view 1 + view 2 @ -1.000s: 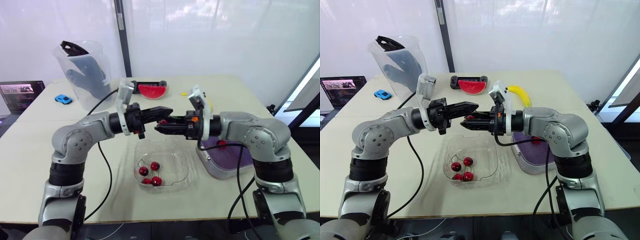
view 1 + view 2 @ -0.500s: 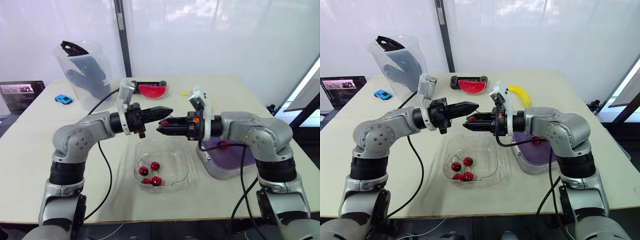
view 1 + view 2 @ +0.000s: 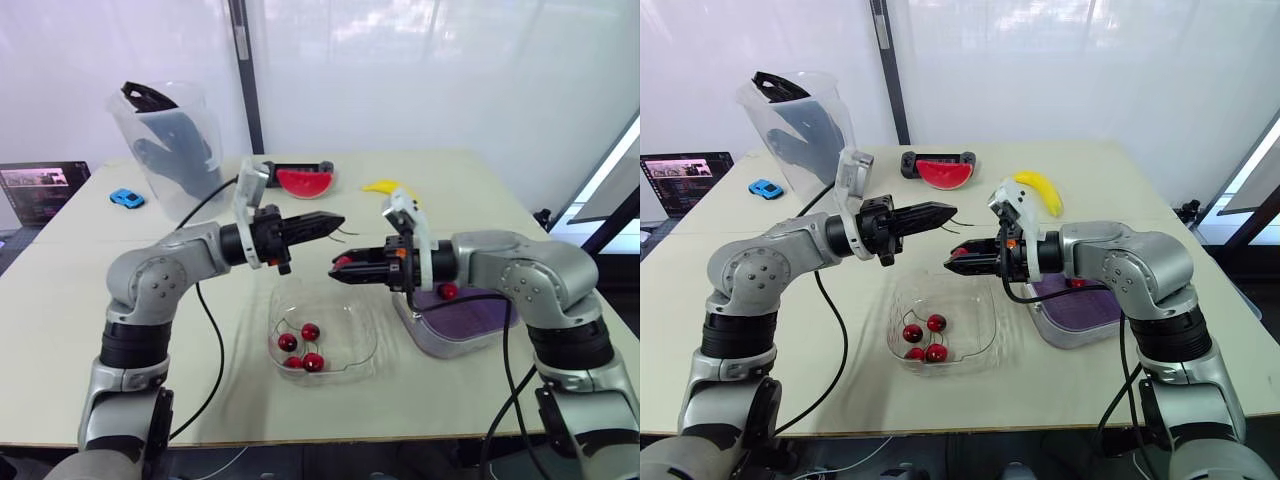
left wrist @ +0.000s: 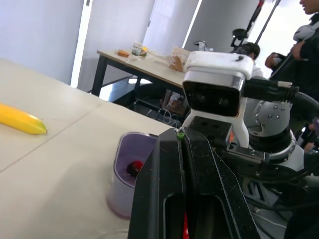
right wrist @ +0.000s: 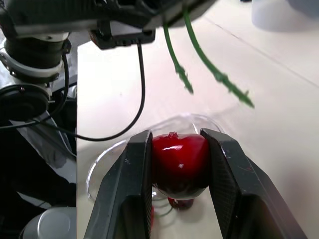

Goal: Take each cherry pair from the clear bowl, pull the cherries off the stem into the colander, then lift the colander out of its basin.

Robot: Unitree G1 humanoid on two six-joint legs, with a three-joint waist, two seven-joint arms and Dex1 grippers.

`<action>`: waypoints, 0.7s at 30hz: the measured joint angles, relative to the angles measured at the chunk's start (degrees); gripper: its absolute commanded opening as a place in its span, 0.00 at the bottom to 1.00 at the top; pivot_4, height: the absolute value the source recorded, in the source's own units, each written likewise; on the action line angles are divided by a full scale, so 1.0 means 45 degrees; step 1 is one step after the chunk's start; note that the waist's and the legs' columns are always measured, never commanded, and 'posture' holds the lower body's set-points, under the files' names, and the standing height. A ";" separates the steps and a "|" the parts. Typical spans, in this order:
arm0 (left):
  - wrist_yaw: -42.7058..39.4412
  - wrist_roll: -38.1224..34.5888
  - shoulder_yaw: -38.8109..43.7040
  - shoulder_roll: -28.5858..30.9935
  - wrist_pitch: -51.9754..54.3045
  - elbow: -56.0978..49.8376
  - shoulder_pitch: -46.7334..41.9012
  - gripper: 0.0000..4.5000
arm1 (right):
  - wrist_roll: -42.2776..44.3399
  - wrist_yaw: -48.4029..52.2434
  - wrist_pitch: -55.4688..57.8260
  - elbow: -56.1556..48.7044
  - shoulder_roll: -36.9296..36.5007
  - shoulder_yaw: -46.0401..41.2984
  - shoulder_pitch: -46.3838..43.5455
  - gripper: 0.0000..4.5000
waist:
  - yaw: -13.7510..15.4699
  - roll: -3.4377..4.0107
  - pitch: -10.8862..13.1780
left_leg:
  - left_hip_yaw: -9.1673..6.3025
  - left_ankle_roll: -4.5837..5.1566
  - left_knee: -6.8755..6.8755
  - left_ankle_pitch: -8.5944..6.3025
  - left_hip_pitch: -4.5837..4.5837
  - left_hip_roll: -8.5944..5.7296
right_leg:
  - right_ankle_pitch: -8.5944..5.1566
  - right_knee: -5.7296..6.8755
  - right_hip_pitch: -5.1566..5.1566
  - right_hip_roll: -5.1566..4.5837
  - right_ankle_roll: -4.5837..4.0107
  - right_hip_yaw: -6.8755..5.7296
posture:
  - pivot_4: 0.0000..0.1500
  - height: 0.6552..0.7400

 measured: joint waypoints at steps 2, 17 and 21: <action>0.0000 0.0001 0.0001 0.0001 -0.0017 0.0000 0.0000 0.00 | -0.0107 0.0171 -0.0013 0.0000 -0.0362 0.0063 0.0027 0.34 | 0.0006 0.0000 0.0000 | 0.0000 0.0000 0.0000 0.0000 0.0000 0.0000 | 0.0000 -0.0002 0.0002 -0.0001 0.0000 0.0000 | 1.00 1.00; 0.0007 0.0029 0.0178 0.0491 -0.0260 -0.0020 0.0643 0.00 | -0.4901 0.3785 -0.4586 0.2998 -0.6660 0.1267 0.0952 0.34 | -0.0041 -0.0004 0.0005 | 0.0029 0.0024 -0.0007 -0.0014 0.0003 0.0013 | 0.0000 -0.0023 0.0000 0.0009 0.0000 0.0011 | 1.00 1.00; 0.0016 0.0035 0.0177 0.0484 -0.0430 -0.0023 0.0666 0.00 | -0.5548 0.4272 -0.5181 0.3055 -0.6339 0.1926 0.1667 0.34 | -0.0004 -0.0002 0.0005 | 0.0028 0.0022 -0.0010 -0.0013 0.0003 0.0014 | 0.0000 -0.0019 -0.0001 0.0004 0.0000 0.0011 | 1.00 1.00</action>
